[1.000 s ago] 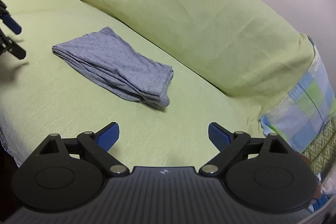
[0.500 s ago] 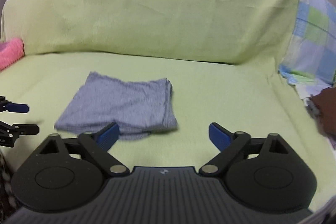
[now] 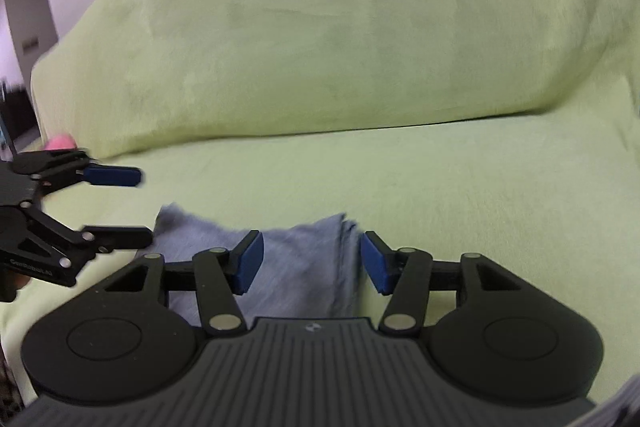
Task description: Fold clothes
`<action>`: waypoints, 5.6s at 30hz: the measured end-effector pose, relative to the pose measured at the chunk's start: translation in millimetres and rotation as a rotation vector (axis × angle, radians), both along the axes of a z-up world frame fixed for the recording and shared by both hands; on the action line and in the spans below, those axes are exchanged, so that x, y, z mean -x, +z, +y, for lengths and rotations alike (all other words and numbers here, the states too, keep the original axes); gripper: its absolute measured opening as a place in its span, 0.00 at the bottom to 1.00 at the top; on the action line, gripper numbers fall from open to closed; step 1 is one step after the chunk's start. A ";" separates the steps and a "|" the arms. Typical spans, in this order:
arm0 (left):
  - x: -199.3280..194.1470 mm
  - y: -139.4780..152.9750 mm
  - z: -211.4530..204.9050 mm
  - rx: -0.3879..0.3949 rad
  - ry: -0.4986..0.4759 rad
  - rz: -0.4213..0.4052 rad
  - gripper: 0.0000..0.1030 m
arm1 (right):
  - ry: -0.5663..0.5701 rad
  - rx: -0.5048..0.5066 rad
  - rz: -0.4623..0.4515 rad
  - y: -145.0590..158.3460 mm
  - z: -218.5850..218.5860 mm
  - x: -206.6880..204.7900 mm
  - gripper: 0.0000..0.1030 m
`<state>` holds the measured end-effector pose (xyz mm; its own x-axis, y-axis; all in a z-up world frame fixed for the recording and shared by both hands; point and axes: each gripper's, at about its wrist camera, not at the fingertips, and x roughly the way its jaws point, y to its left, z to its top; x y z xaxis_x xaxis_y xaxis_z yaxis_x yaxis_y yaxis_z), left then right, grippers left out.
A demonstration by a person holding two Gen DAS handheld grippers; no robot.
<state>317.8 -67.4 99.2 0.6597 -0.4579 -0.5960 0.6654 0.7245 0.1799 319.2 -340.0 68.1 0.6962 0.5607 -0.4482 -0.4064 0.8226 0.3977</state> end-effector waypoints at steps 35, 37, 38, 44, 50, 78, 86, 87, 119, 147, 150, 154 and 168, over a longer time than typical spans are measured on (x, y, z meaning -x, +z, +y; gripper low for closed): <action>-92.2 -48.2 -81.5 -0.041 -0.305 0.212 0.42 | -0.070 0.249 0.017 -9.7 -14.1 42.8 0.48; -89.5 -46.7 -81.6 -0.042 -0.292 0.200 0.43 | -0.095 0.212 -0.016 -4.0 -24.3 50.1 0.47; -88.2 -45.7 -80.9 -0.040 -0.282 0.200 0.43 | -0.091 0.164 -0.050 1.1 -29.5 55.2 0.47; -81.1 -46.8 -85.5 -0.066 -0.256 0.184 0.43 | 0.091 0.184 -0.137 12.0 -5.4 72.8 0.45; -83.0 -48.5 -87.3 -0.058 -0.250 0.190 0.45 | -0.007 0.340 -0.036 -1.7 -5.9 61.0 0.45; 104.8 -38.3 -120.0 -0.264 -0.238 -0.138 0.13 | -0.033 0.211 0.013 -4.8 -29.4 71.6 0.43; 95.8 -27.0 -103.1 -0.167 -0.183 -0.075 0.07 | 0.003 0.214 0.026 -11.8 -15.3 68.3 0.43; 94.3 -25.2 -102.3 -0.153 -0.177 -0.073 0.07 | -0.007 0.213 0.013 -10.7 -16.2 69.1 0.43; 83.5 -28.6 -118.9 -0.095 -0.126 -0.084 0.07 | 0.115 0.221 0.007 -7.1 -2.8 74.1 0.52; 158.0 -26.0 -47.0 -0.140 0.094 -0.145 0.54 | 0.016 0.207 -0.098 20.0 -22.1 88.9 0.57; 161.1 -28.3 -17.2 -0.121 0.227 -0.115 0.54 | 0.128 0.278 -0.157 19.0 5.5 94.5 0.57; 160.6 -34.3 1.8 -0.097 0.334 -0.101 0.54 | 0.153 0.292 -0.182 19.5 22.8 89.4 0.57; 162.3 -63.2 9.7 -0.147 0.315 -0.062 0.54 | 0.107 0.426 -0.048 -5.4 24.6 74.0 0.67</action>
<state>155.4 -57.7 36.0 0.7918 -0.1388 -0.5948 0.3982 0.8557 0.3305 245.1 -315.5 62.7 0.6699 0.4029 -0.6236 -0.5079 0.8614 0.0109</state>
